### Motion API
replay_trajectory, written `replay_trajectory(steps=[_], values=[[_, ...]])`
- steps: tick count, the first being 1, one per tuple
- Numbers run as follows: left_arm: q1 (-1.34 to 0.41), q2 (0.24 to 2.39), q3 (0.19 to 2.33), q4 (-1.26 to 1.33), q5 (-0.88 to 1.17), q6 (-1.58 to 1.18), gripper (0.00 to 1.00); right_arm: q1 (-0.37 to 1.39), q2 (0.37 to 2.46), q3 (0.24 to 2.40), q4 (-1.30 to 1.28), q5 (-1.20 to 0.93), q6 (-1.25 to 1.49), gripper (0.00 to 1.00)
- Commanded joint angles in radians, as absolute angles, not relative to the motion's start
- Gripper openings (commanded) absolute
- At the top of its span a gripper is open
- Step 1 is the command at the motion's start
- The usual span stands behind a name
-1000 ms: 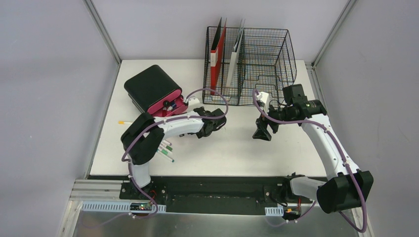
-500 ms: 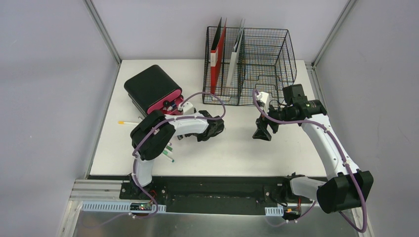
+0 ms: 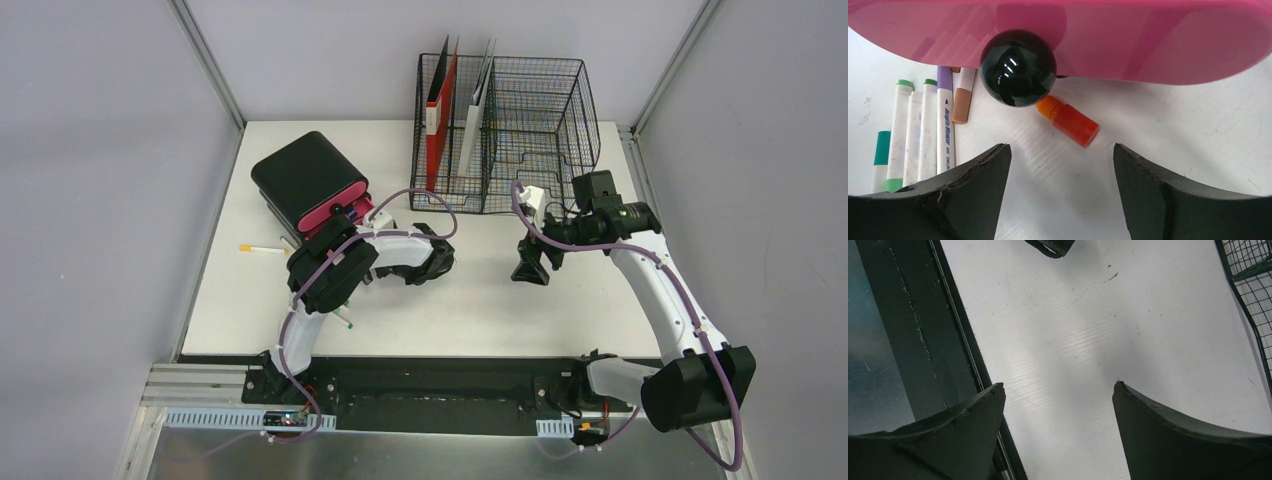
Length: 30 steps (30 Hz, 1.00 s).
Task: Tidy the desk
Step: Pick up the stationery from the center of the board.
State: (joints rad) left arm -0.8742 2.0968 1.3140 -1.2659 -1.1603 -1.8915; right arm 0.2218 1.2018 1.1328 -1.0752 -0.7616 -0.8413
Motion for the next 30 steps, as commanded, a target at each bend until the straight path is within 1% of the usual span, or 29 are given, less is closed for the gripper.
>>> replay_trajectory(steps=[1,11,18,23,28,30], values=[[-0.848,2.113,1.342,-1.289,-1.194,-1.959,0.77,0.216,1.188,1.132,-1.064,-0.765,-0.867,0.82],[-0.830,2.141,1.340,-1.285,-1.215,-2.016,0.77,0.216,1.187,1.134,-1.065,-0.767,-0.867,0.82],[-0.805,2.158,1.322,-1.282,-1.187,-2.056,0.76,0.216,1.185,1.134,-1.066,-0.767,-0.868,0.82],[-0.798,2.161,1.315,-1.267,-1.182,-2.045,0.73,0.216,1.185,1.133,-1.068,-0.769,-0.868,0.82],[-0.793,2.159,1.304,-1.258,-1.163,-2.050,0.68,0.216,1.184,1.134,-1.067,-0.769,-0.868,0.82],[-0.793,2.157,1.293,-1.237,-1.145,-2.042,0.64,0.216,1.183,1.135,-1.067,-0.770,-0.867,0.82]])
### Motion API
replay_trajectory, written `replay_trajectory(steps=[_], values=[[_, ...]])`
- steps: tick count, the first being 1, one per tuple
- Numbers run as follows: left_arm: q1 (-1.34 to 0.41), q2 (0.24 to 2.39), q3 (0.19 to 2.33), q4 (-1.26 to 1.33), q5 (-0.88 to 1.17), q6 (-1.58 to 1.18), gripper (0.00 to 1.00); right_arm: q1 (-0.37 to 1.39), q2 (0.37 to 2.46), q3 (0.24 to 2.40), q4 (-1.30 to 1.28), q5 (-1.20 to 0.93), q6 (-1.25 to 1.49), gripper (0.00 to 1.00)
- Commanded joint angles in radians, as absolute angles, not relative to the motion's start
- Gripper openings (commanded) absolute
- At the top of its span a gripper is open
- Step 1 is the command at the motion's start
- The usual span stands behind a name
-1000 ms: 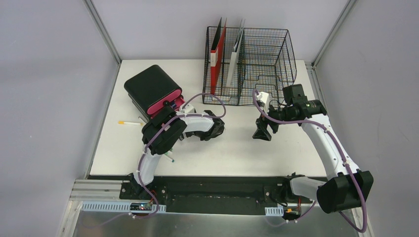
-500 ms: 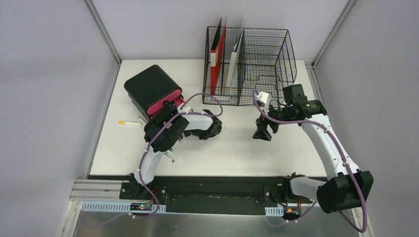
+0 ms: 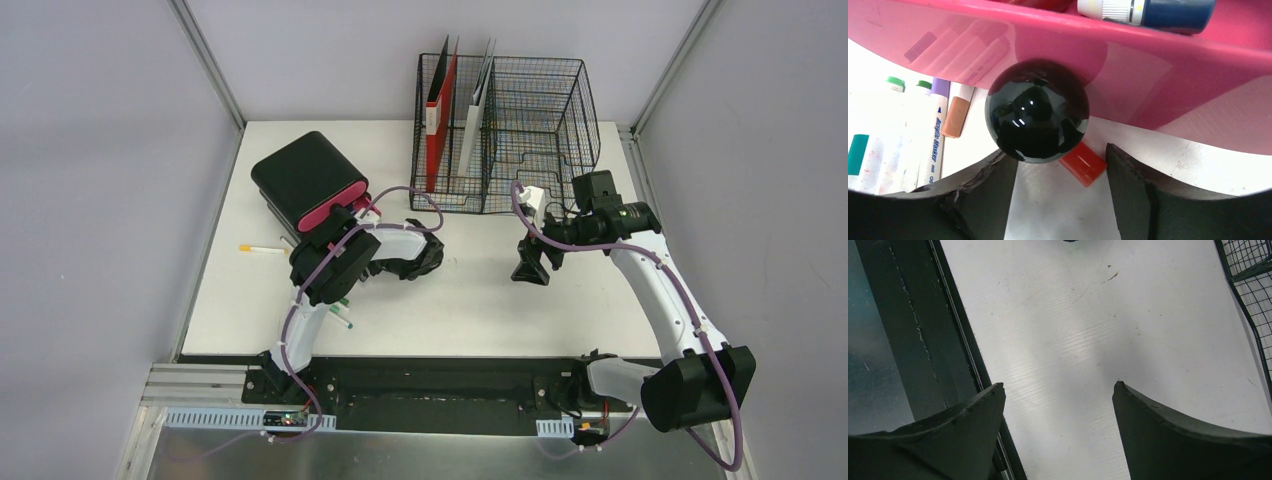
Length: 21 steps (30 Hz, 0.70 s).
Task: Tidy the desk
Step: Pick up the stationery from the center of the board.
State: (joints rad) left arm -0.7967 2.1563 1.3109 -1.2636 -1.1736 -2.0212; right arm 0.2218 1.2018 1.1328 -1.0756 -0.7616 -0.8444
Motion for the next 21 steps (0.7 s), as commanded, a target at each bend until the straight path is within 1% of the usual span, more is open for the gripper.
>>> replay_trajectory(steps=[1,5,9,12,14,20,21], values=[[-0.794,2.155,1.285,-1.218,-1.135,-2.033,0.61,0.216,1.184,1.135,-1.068,-0.770,-0.867,0.82],[-0.798,2.139,1.247,-1.158,-1.114,-2.005,0.51,0.216,1.184,1.135,-1.067,-0.770,-0.868,0.82],[-0.820,2.109,1.219,-1.151,-1.118,-2.006,0.31,0.216,1.186,1.135,-1.068,-0.770,-0.868,0.82],[-0.849,2.081,1.205,-1.150,-1.124,-2.009,0.19,0.216,1.185,1.135,-1.067,-0.770,-0.867,0.82],[-0.872,2.065,1.196,-1.152,-1.128,-2.010,0.13,0.215,1.184,1.135,-1.068,-0.770,-0.867,0.82],[-0.950,2.002,1.173,-1.152,-1.141,-1.988,0.01,0.216,1.183,1.135,-1.067,-0.770,-0.868,0.82],[-0.964,1.991,1.171,-1.152,-1.143,-1.981,0.00,0.216,1.183,1.135,-1.067,-0.769,-0.868,0.82]])
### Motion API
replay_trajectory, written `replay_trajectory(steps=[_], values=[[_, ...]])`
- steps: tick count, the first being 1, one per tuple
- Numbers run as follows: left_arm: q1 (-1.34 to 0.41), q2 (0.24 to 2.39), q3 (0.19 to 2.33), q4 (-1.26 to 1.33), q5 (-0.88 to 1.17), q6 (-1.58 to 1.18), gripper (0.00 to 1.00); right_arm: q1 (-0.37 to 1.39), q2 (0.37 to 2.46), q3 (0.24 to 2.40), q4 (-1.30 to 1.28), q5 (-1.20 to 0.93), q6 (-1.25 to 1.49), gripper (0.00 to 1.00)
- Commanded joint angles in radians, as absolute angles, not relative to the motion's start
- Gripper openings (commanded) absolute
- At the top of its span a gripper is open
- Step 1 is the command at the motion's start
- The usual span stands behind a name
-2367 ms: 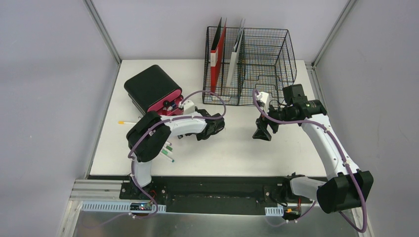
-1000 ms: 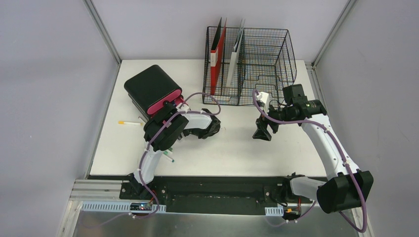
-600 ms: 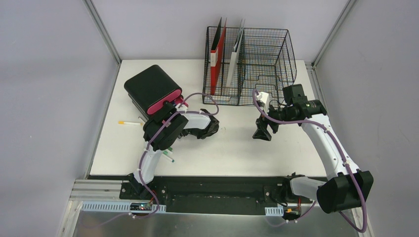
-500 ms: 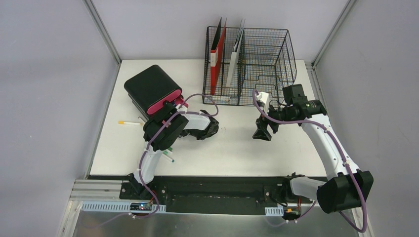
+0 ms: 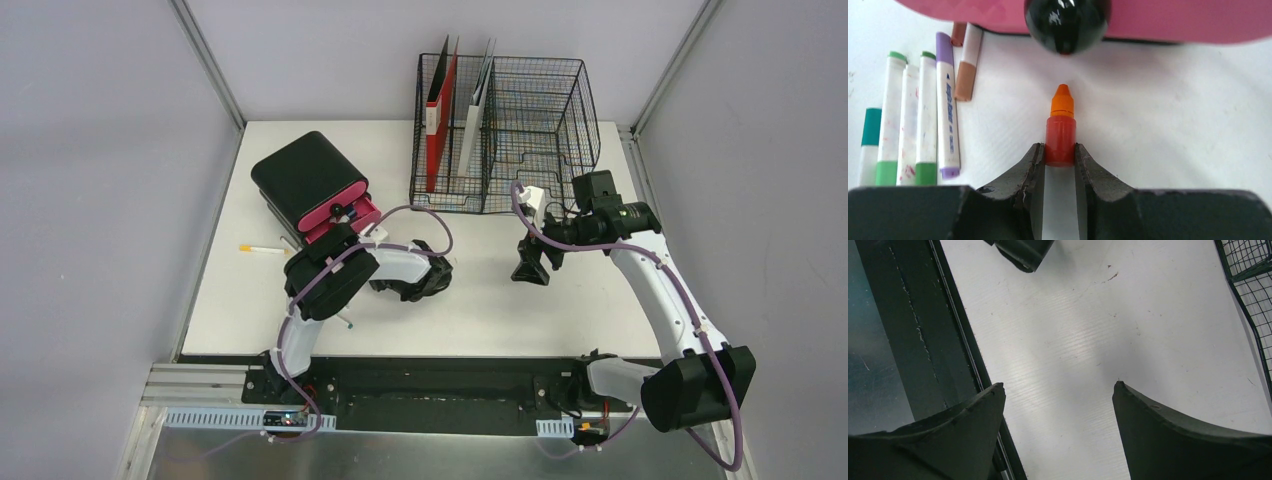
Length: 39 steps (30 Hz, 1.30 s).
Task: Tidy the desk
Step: Pick up the stationery from the center of the board, then place the stationery in the drawer.
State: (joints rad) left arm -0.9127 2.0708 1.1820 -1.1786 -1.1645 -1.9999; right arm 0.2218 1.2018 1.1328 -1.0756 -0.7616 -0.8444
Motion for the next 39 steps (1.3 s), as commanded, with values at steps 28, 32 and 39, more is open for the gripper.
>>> replay_trajectory(steps=[28,32,39], values=[[-1.052,1.366,0.896,-0.346,-0.598,-0.530,0.00,0.216,1.163,1.137,-1.076,-0.775,-0.876,0.82],[-0.915,1.235,0.900,-0.358,-0.290,-0.305,0.00,0.216,1.160,1.137,-1.077,-0.775,-0.879,0.82],[-0.728,1.111,1.005,-0.492,-0.051,-0.094,0.00,0.216,1.166,1.138,-1.078,-0.781,-0.876,0.82]])
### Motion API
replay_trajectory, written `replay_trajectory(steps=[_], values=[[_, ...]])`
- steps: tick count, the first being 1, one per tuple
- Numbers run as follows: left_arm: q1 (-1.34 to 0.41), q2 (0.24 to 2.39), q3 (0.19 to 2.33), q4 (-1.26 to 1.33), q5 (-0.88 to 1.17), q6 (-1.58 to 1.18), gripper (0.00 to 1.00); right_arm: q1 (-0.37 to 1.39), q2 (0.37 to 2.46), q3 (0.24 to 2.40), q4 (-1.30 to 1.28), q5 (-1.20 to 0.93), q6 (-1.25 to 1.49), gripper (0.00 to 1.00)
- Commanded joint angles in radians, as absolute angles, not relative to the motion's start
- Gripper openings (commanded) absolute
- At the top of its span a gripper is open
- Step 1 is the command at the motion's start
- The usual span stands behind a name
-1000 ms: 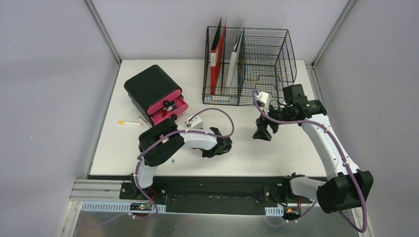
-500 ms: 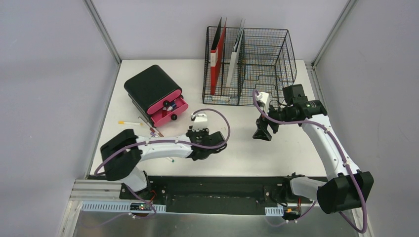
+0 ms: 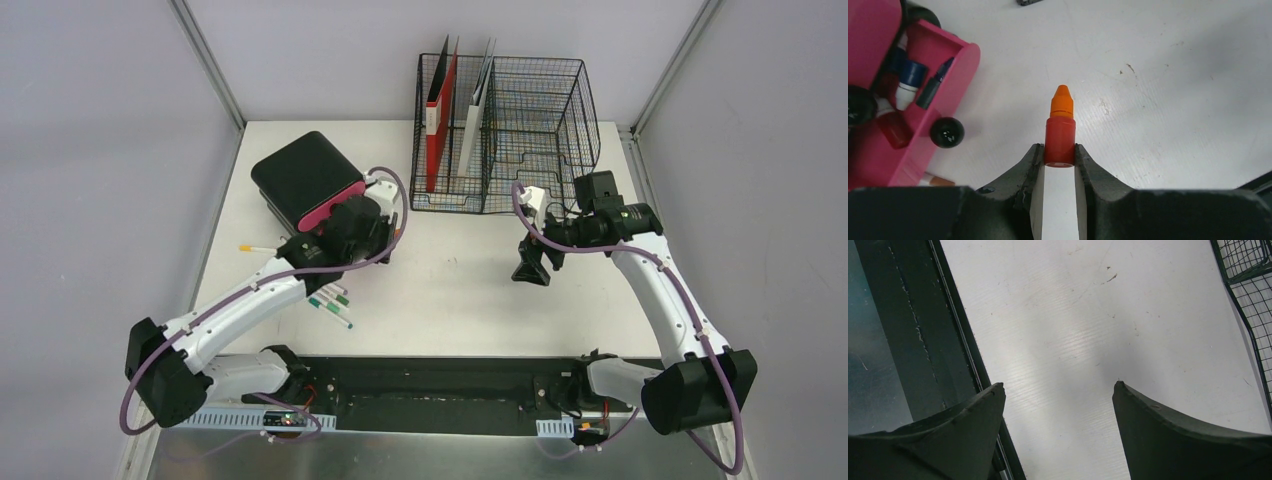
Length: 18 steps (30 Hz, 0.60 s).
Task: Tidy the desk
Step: Place the stationery in the drawer.
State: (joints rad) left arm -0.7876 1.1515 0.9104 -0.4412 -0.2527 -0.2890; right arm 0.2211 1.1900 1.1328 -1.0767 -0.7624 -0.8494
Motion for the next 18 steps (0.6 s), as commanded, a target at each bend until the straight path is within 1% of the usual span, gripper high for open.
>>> replay_trajectory(steps=[1,6,10,12,18], values=[[-0.708,1.115,1.037,-0.519,-0.035,-0.078,0.00,0.216,1.167,1.137,-1.077,-0.785,-0.877,0.82],[-0.633,1.180,1.165,-0.661,0.020,0.056,0.00,0.217,1.164,1.137,-1.085,-0.801,-0.883,0.82],[-0.518,1.205,1.129,-0.641,0.131,0.142,0.00,0.218,1.163,1.143,-1.095,-0.816,-0.888,0.82],[-0.484,1.206,1.104,-0.619,0.150,0.175,0.00,0.218,1.163,1.141,-1.095,-0.831,-0.888,0.82],[-0.463,1.153,0.994,-0.528,0.081,0.248,0.00,0.218,1.169,1.139,-1.098,-0.812,-0.899,0.82]])
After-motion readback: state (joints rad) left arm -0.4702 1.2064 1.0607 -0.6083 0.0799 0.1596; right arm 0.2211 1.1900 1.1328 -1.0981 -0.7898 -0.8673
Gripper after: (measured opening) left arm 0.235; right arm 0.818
